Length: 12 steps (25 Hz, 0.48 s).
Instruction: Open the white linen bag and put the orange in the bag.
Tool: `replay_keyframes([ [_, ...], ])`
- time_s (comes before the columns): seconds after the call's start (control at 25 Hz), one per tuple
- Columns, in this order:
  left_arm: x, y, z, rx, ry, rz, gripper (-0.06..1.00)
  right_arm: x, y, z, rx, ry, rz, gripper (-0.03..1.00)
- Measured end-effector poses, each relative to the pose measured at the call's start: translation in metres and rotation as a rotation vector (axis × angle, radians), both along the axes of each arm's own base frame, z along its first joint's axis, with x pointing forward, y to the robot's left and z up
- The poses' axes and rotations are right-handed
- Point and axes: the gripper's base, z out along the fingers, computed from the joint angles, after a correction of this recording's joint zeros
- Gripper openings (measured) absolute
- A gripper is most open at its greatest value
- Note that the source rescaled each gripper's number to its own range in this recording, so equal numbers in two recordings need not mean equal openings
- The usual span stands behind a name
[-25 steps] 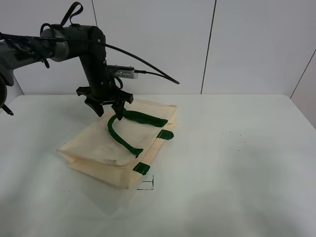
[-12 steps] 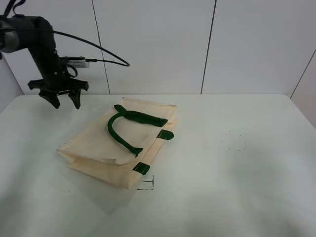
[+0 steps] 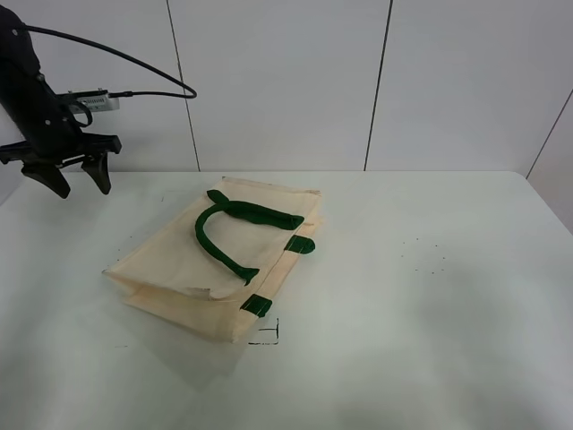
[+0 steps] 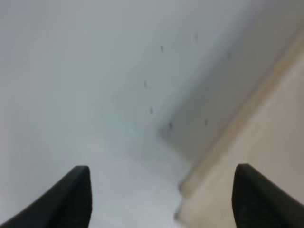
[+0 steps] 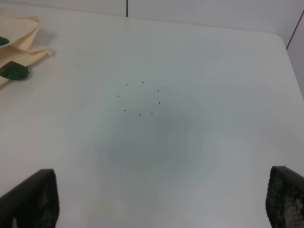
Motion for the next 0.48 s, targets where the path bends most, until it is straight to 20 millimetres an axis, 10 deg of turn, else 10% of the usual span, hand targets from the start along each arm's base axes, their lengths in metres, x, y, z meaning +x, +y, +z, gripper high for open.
replay_keyframes([
  [0.48, -0.131, -0.020, 0.056, 0.020, -0.059, -0.073, 0.82, 0.000, 0.000, 0.000, 0.000, 0.000, 0.000, 1.00],
])
